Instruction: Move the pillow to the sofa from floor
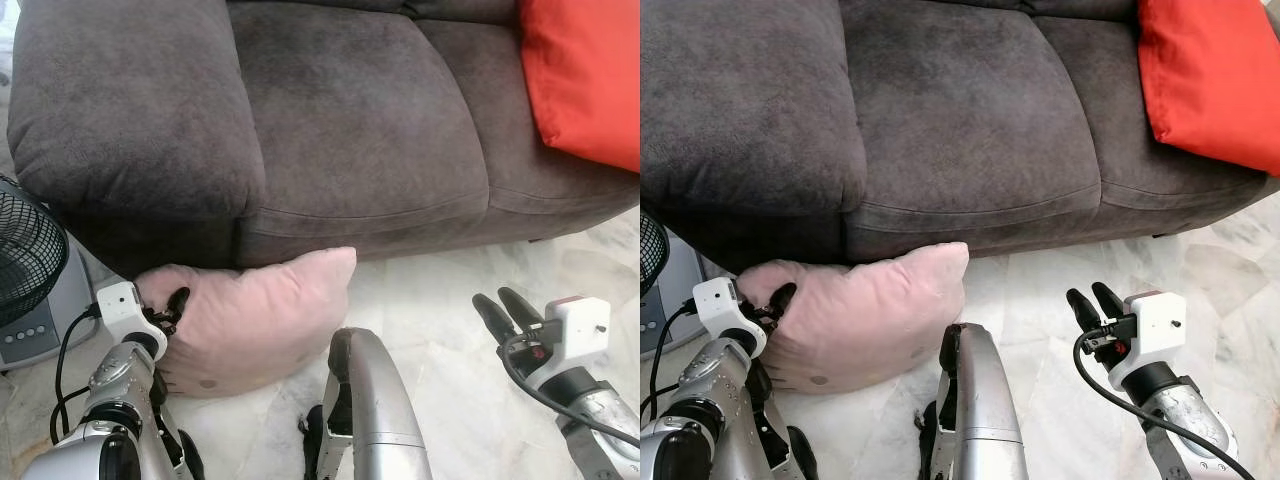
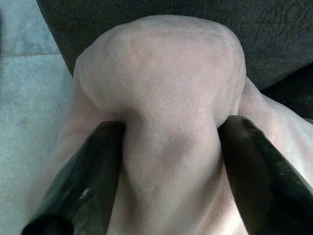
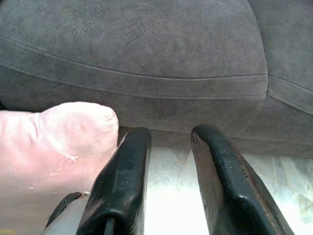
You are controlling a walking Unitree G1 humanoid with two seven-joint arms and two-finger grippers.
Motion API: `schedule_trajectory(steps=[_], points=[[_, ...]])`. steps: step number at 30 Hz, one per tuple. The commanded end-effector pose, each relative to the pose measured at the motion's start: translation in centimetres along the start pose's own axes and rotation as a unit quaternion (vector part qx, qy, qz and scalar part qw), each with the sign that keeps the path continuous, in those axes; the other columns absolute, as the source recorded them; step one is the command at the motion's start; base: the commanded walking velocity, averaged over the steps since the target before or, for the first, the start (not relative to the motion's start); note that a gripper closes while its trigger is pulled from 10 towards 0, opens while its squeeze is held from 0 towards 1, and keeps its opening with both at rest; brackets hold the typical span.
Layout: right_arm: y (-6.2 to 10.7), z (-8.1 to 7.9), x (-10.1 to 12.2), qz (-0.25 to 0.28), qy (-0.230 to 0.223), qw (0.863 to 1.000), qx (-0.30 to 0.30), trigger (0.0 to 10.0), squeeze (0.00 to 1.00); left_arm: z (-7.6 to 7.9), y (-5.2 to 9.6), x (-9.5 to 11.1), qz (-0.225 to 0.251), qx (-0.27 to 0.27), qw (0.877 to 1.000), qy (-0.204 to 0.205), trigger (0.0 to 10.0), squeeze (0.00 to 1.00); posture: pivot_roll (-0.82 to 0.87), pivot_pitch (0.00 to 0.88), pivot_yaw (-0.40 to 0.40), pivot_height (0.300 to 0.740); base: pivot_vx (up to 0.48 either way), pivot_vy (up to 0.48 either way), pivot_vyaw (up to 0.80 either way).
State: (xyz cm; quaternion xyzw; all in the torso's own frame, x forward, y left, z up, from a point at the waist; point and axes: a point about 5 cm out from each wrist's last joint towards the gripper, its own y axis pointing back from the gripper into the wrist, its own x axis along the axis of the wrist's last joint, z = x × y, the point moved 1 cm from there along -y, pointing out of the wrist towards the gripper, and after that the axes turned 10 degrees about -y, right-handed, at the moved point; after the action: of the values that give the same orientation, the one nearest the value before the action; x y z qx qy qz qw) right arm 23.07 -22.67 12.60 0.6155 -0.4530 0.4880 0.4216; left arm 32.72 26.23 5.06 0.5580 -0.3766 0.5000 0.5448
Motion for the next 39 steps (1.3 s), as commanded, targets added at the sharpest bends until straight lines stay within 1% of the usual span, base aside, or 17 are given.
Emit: schedule_trajectory(steps=[1, 8, 17, 24, 31, 39], points=[[0.6, 0.9, 0.2, -0.005, 0.008, 1.0, -0.015, 10.0, 0.0, 0.5, 0.6, -2.1, -0.036, -0.005, 0.999, 0.007, 0.0, 0.0, -0.22, 0.324, -0.326, 0.477, 0.0, 0.0, 0.0], [0.3, 0.6, 0.0, -0.008, 0.004, 1.0, -0.011, 10.0, 0.0, 0.0, 0.8, -2.1, -0.034, -0.001, 0.999, 0.006, 0.0, 0.0, -0.21, 0.327, -0.326, 0.477, 0.0, 0.0, 0.0], [0.2, 0.5, -0.1, -0.002, -0.003, 1.0, -0.014, 10.0, 0.0, 0.5, 0.8, -2.3, -0.036, -0.013, 0.999, 0.004, 0.0, 0.0, -0.2, 0.326, -0.316, 0.477, 0.0, 0.0, 0.0], [-0.1, 0.3, -0.3, -0.002, -0.005, 1.0, -0.012, 10.0, 0.0, 0.5, 0.8, -2.2, -0.031, -0.011, 0.999, 0.003, 0.0, 0.0, -0.19, 0.317, -0.311, 0.477, 0.0, 0.0, 0.0], [-0.8, 0.3, -0.4, 0.005, -0.009, 1.0, -0.012, 10.0, 0.0, 0.8, 0.8, -2.2, -0.025, -0.016, 1.0, -0.008, 0.0, 0.0, -0.17, 0.3, -0.301, 0.477, 0.0, 0.0, 0.0], [-1.5, 0.2, -1.0, 0.008, -0.018, 1.0, -0.016, 10.0, 0.0, 0.6, 0.8, -2.0, -0.019, -0.004, 1.0, -0.024, 0.0, 0.0, -0.14, 0.282, -0.286, 0.477, 0.0, 0.0, 0.0]])
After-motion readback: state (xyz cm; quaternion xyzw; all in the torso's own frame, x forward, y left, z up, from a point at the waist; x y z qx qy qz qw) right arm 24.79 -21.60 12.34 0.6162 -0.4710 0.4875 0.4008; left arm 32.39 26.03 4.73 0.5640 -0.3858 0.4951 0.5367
